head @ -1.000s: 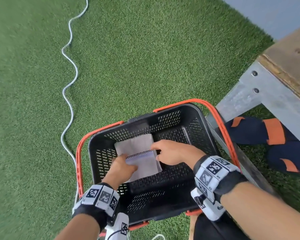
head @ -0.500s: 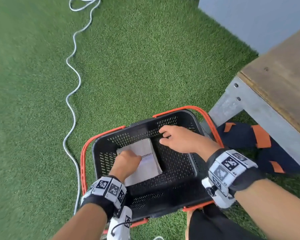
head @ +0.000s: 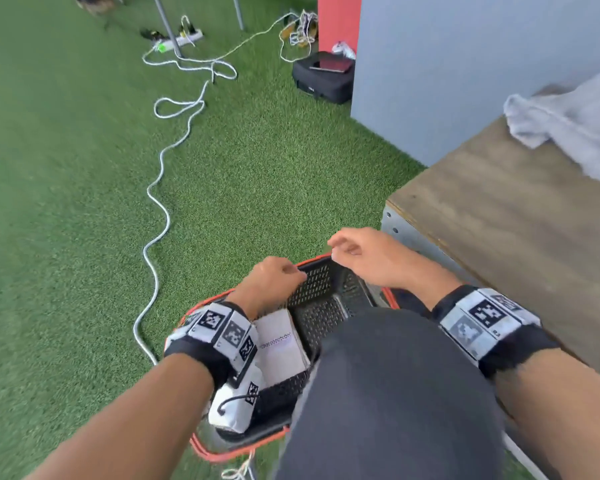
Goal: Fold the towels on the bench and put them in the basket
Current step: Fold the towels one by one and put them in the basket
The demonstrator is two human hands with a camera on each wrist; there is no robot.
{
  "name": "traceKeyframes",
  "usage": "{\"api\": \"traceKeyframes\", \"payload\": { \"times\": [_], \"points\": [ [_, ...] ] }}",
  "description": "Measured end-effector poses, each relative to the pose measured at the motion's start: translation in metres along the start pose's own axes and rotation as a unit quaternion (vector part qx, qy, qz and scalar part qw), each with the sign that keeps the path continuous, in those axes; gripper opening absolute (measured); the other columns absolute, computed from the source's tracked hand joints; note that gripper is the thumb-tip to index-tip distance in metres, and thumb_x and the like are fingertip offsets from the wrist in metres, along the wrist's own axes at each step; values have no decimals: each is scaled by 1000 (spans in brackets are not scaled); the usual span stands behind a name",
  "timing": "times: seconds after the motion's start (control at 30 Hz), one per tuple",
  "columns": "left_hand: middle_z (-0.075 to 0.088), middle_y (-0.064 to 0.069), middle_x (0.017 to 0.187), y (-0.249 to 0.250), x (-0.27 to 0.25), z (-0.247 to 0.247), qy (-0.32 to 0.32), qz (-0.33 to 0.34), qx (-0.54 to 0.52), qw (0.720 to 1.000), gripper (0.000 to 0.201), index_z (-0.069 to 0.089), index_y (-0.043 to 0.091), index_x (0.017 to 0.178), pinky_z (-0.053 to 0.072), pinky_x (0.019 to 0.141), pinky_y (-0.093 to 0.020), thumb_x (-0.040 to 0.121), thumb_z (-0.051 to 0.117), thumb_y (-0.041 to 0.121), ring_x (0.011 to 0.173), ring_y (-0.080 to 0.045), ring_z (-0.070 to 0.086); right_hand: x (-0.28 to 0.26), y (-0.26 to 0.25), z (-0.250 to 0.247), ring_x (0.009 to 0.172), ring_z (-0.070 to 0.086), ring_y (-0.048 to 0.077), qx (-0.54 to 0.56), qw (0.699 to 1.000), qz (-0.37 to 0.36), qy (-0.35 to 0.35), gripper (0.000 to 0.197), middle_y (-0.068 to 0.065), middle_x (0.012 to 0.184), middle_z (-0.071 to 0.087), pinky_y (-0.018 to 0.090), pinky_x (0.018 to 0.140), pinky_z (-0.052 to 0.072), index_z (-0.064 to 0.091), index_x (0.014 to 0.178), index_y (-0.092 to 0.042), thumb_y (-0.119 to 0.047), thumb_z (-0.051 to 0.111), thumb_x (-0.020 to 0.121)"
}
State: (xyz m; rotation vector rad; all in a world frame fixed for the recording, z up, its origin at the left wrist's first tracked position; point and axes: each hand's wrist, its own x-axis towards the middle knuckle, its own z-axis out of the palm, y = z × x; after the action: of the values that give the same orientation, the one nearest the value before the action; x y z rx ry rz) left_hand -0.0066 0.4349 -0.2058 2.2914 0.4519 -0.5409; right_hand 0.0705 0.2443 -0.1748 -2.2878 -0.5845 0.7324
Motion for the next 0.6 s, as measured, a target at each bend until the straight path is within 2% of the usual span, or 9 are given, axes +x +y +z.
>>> {"api": "traceKeyframes", "payload": {
  "times": [0.07, 0.17, 0.23, 0.33, 0.4, 0.47, 0.53, 0.6],
  "points": [
    [72, -6, 87, 16, -15, -16, -8, 15, 4, 1000, 22, 68, 13, 97, 54, 62, -30, 99, 56, 31, 69, -16, 64, -15, -7, -10, 102, 64, 15, 7, 999, 3, 34, 18, -5, 107, 65, 34, 100, 48, 65, 115, -21, -26, 61, 97],
    [73, -11, 94, 45, -38, -38, 15, 56, 26, 998, 26, 71, 10, 99, 54, 68, -31, 98, 57, 32, 73, -18, 64, -42, -16, -30, 102, 66, 16, 11, 996, -4, 88, 16, -1, 109, 70, 31, 95, 48, 67, 110, -21, -27, 63, 96],
    [73, -8, 97, 68, -55, -49, 26, 90, 39, 995, 26, 70, 10, 100, 52, 67, -26, 100, 55, 33, 73, -15, 63, -65, -21, -43, 98, 65, 13, 17, 993, -4, 120, 14, -3, 107, 69, 30, 90, 47, 68, 109, -23, -28, 63, 96],
    [71, -3, 97, 104, -82, -54, 26, 141, 52, 988, 24, 67, 14, 99, 51, 67, -22, 102, 53, 33, 75, -12, 64, -99, -24, -59, 97, 65, 13, 27, 987, -17, 155, 11, -5, 101, 68, 32, 93, 49, 67, 106, -22, -24, 63, 96],
    [72, 0, 96, 129, -94, -50, 31, 173, 59, 983, 21, 66, 19, 96, 54, 70, -28, 101, 54, 35, 78, -14, 68, -124, -24, -71, 98, 65, 13, 31, 985, -16, 170, 10, -5, 101, 67, 30, 91, 49, 66, 106, -22, -24, 61, 97],
    [74, 0, 93, 154, -99, -41, 29, 197, 70, 978, 19, 68, 21, 91, 59, 74, -38, 98, 56, 35, 81, -21, 72, -146, -17, -83, 99, 64, 12, 27, 981, -8, 191, 12, -5, 104, 68, 29, 87, 48, 66, 107, -21, -26, 61, 98],
    [75, -3, 88, 179, -96, -27, 23, 216, 86, 972, 23, 72, 17, 87, 57, 71, -36, 95, 59, 34, 78, -25, 72, -166, -4, -94, 99, 62, 10, 15, 977, 5, 211, 16, -7, 106, 67, 26, 81, 45, 67, 110, -22, -30, 60, 98],
    [75, -10, 86, 204, -91, -13, 9, 236, 113, 965, 27, 75, 10, 87, 51, 65, -29, 93, 61, 32, 68, -23, 66, -180, 9, -104, 98, 61, 9, 9, 978, 22, 208, 19, -8, 108, 65, 21, 75, 43, 66, 114, -22, -31, 58, 98]
  ]
}}
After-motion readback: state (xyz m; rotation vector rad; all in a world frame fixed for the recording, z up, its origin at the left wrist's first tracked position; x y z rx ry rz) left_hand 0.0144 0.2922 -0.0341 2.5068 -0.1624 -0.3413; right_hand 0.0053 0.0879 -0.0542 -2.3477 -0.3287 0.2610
